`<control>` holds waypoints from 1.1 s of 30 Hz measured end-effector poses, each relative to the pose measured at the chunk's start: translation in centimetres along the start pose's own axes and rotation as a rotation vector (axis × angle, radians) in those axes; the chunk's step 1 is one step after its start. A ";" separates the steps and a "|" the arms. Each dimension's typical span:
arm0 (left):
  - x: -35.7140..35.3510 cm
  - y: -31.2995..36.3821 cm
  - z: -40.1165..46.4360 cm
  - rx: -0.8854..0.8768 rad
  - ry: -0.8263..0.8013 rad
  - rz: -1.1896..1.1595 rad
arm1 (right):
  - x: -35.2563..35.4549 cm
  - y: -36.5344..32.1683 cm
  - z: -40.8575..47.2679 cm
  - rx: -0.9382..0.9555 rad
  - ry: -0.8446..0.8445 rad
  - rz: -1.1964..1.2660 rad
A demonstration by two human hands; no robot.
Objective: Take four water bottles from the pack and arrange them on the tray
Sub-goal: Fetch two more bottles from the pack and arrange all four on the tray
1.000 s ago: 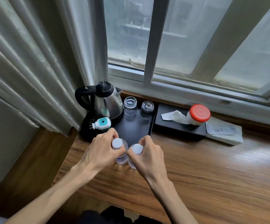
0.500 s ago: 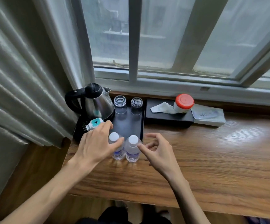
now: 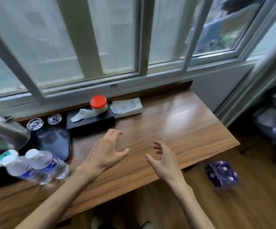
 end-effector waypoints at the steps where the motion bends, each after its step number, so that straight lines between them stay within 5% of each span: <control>1: -1.5 1.8 0.8 -0.025 -0.027 0.006 | 1.7 1.9 -0.5 -0.026 0.035 -0.006; 17: -21.1 27.9 11.0 -0.513 -0.487 0.245 | 19.1 24.6 -6.1 -0.543 0.264 0.117; 33: -40.1 48.0 28.3 -0.629 -0.848 0.369 | 35.7 44.3 -2.1 -0.910 0.358 0.314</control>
Point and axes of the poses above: each hand's wrist, its own z-axis towards the middle knuckle, its own x-axis out of the back of the hand, y = z × x, the point moved 3 cm from there along z, towards the middle knuckle, and after that the axes turned 5 degrees about -y, right-handed, at the moved point
